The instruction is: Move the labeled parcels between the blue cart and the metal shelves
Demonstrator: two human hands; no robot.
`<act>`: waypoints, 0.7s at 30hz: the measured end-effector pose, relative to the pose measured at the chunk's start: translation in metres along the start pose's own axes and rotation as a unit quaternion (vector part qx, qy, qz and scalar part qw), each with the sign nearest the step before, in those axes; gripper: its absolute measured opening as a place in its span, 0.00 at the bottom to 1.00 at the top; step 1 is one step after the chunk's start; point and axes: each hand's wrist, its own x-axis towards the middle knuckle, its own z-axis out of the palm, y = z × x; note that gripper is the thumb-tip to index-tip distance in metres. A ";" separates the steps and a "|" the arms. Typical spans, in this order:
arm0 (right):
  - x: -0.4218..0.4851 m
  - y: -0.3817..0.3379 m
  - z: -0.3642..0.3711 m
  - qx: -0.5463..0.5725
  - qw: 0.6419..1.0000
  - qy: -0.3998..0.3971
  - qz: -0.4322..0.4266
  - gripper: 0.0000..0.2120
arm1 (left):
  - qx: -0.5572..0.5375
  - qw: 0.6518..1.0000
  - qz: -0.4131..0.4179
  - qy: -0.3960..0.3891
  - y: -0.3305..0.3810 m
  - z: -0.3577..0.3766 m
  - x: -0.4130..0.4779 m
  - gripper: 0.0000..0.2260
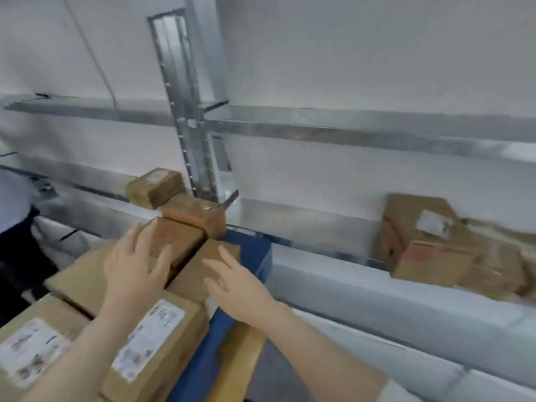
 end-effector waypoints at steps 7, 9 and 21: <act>-0.124 0.177 -0.189 -0.064 0.957 0.195 0.205 0.22 | -0.048 0.960 0.190 -0.202 0.238 0.176 -0.005 0.25; -0.156 0.215 -0.235 -0.083 0.939 0.226 0.246 0.22 | -0.066 0.945 0.220 -0.231 0.290 0.207 -0.010 0.25; -0.162 0.374 -0.342 -0.121 0.939 0.182 0.264 0.21 | -0.193 0.888 0.184 -0.375 0.434 0.332 0.008 0.24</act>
